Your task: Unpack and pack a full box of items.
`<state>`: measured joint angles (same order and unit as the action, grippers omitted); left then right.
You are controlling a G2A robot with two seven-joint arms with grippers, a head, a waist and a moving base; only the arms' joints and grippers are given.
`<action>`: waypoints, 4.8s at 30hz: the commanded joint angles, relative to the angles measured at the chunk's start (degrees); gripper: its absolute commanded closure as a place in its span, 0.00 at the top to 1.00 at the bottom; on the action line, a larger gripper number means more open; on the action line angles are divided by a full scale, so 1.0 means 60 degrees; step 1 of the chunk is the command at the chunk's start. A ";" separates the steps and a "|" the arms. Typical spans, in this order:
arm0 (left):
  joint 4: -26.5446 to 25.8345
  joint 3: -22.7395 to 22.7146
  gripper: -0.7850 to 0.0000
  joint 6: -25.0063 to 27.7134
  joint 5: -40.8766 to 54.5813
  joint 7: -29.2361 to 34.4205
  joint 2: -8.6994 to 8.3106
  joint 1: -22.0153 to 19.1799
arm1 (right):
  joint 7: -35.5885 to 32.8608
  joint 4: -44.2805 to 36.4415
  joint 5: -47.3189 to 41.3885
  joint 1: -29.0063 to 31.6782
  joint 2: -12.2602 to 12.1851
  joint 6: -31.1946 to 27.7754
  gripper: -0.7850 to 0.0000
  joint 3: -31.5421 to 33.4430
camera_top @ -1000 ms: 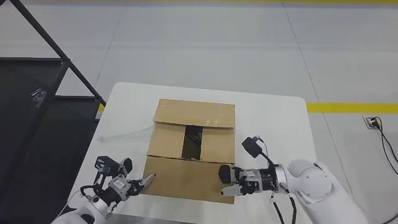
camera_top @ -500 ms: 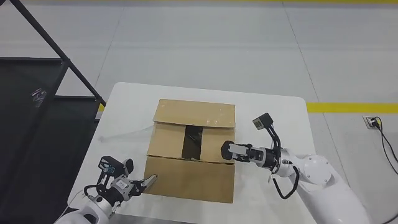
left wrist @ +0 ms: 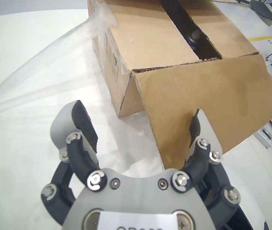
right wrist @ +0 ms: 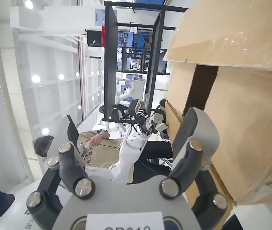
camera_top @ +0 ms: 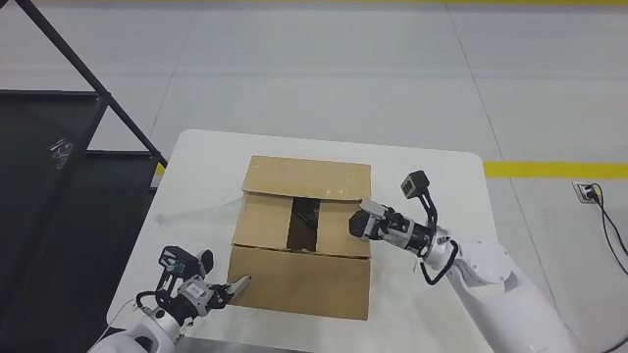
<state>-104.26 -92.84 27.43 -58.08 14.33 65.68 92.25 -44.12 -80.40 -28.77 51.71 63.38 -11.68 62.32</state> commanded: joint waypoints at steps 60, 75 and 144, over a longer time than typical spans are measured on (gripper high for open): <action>0.0205 -0.0507 1.00 0.0609 0.1201 -0.0514 -0.0206 0.0377 | 0.5273 0.3852 0.2120 -0.3509 0.1855 -0.0950 1.00 -0.1939; 0.0415 -0.0247 1.00 0.0336 0.0624 -0.0784 -0.0219 0.0323 | 0.6678 0.6865 0.2345 -0.5438 0.3109 0.0213 1.00 -0.3029; 0.2912 0.1484 1.00 -0.3589 0.0628 -0.2186 0.0223 -0.2459 | -0.1399 0.7847 0.2308 -0.5858 0.4041 -0.1223 1.00 -0.2769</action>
<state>-86.79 -84.06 5.84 -54.24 1.30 66.98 77.53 -52.31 -33.50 -14.95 16.67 87.46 -19.68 45.88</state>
